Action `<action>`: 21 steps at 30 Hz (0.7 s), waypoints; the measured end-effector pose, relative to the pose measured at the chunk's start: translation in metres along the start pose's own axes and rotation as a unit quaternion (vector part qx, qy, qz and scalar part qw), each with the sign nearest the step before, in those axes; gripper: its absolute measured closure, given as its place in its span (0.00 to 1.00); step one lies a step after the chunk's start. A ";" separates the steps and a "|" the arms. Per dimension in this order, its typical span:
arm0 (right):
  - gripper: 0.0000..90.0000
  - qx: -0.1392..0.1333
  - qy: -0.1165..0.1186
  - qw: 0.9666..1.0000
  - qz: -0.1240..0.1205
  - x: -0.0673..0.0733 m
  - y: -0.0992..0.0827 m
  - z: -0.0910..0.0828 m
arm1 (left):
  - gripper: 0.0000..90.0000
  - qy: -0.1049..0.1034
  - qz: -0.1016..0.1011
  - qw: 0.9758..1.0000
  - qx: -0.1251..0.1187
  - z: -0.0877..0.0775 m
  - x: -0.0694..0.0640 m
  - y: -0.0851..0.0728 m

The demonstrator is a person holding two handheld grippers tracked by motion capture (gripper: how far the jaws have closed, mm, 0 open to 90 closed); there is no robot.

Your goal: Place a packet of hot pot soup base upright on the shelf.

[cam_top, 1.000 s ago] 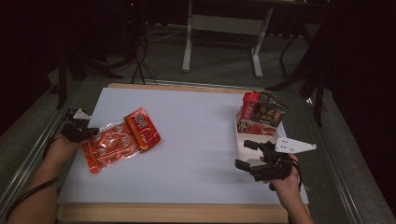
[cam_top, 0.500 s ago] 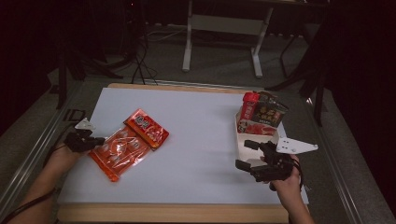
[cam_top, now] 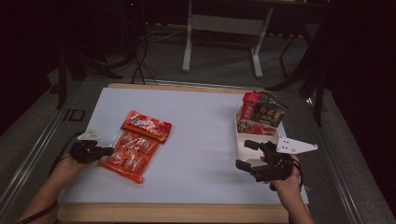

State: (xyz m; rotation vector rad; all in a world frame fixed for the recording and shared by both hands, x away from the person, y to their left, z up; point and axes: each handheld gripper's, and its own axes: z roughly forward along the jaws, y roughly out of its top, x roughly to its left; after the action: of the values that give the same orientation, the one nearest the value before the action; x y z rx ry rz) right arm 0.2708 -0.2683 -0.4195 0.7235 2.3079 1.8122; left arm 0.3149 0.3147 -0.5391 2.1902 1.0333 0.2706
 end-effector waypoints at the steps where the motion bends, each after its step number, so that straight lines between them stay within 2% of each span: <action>1: 0.17 0.001 -0.001 1.000 -0.001 0.000 0.000 0.000 | 1.00 -0.003 0.000 1.000 -0.001 0.000 -0.002 0.000; 7: 0.17 -0.002 0.001 1.000 0.000 0.000 0.001 0.000 | 1.00 -0.024 0.014 1.000 -0.001 0.002 -0.014 0.002; 13: 0.17 0.001 -0.001 1.000 -0.004 0.001 0.001 0.000 | 1.00 -0.032 0.023 0.999 0.002 0.003 -0.020 0.004; 14: 0.17 0.000 0.000 1.000 -0.003 0.001 0.001 0.000 | 1.00 -0.029 0.027 0.999 0.002 0.003 -0.020 0.005; 16: 0.17 0.001 0.000 1.000 -0.002 0.000 0.000 0.000 | 1.00 -0.005 0.029 1.000 0.004 0.003 -0.016 0.007; 17: 0.17 0.001 -0.001 1.000 -0.003 0.000 0.000 0.000 | 1.00 0.005 0.025 1.000 0.001 0.004 -0.012 0.008; 18: 0.17 0.001 0.000 1.000 -0.002 0.000 0.000 0.000 | 1.00 0.019 0.021 1.000 -0.012 0.004 -0.008 0.009; 21: 0.17 0.002 0.000 1.000 -0.002 0.001 0.000 -0.001 | 1.00 0.036 -0.004 0.999 -0.033 0.004 0.003 0.013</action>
State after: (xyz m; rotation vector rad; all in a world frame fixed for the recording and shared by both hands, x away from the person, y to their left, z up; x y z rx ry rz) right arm 0.2699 -0.2686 -0.4194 0.7197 2.3115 1.8062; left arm 0.3262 0.3088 -0.5341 2.1297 1.0578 0.3760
